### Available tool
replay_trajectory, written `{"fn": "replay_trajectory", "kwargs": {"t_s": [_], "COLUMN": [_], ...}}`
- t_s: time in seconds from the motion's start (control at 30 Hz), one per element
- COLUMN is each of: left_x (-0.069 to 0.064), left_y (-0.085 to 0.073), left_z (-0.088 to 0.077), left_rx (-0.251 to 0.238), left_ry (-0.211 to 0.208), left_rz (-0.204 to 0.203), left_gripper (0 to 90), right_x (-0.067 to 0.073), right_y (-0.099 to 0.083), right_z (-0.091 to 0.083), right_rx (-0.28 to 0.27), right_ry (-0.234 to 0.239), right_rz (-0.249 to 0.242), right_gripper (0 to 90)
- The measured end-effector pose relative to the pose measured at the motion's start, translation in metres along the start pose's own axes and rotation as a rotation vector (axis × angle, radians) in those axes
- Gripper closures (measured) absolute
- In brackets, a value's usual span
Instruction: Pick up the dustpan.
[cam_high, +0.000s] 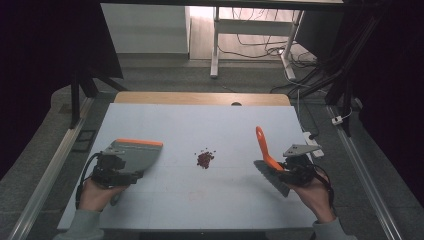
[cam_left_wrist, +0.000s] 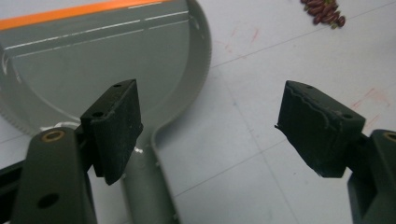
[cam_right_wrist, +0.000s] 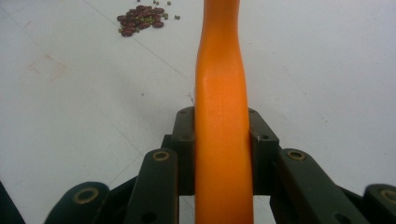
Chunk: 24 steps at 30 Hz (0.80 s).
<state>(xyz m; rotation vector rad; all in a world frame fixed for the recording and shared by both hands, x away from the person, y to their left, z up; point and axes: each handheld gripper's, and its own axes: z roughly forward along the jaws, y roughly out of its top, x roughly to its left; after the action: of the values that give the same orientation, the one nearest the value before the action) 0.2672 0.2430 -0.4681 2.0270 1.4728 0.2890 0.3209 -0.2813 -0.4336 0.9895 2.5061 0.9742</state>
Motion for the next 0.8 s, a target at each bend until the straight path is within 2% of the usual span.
{"fn": "replay_trajectory", "kwargs": {"t_s": [0.37, 0.6, 0.8], "left_x": [0.018, 0.024, 0.027], "left_y": [-0.006, -0.009, -0.010], "left_z": [-0.011, -0.016, -0.013], "left_rx": [0.020, 0.032, 0.060], "left_ry": [0.001, 0.005, 0.003], "left_rz": [-0.030, -0.049, -0.064], "left_gripper": [20.9, 20.2, 19.2], "right_x": [-0.002, 0.000, 0.002], "right_y": [0.000, 0.000, 0.001], "right_z": [0.000, 0.002, 0.004], "right_rx": [0.005, 0.012, 0.017], "right_ry": [-0.017, -0.011, -0.010], "right_rz": [0.010, 0.004, -0.004], "right_gripper": [70.9, 70.9, 70.9]}}
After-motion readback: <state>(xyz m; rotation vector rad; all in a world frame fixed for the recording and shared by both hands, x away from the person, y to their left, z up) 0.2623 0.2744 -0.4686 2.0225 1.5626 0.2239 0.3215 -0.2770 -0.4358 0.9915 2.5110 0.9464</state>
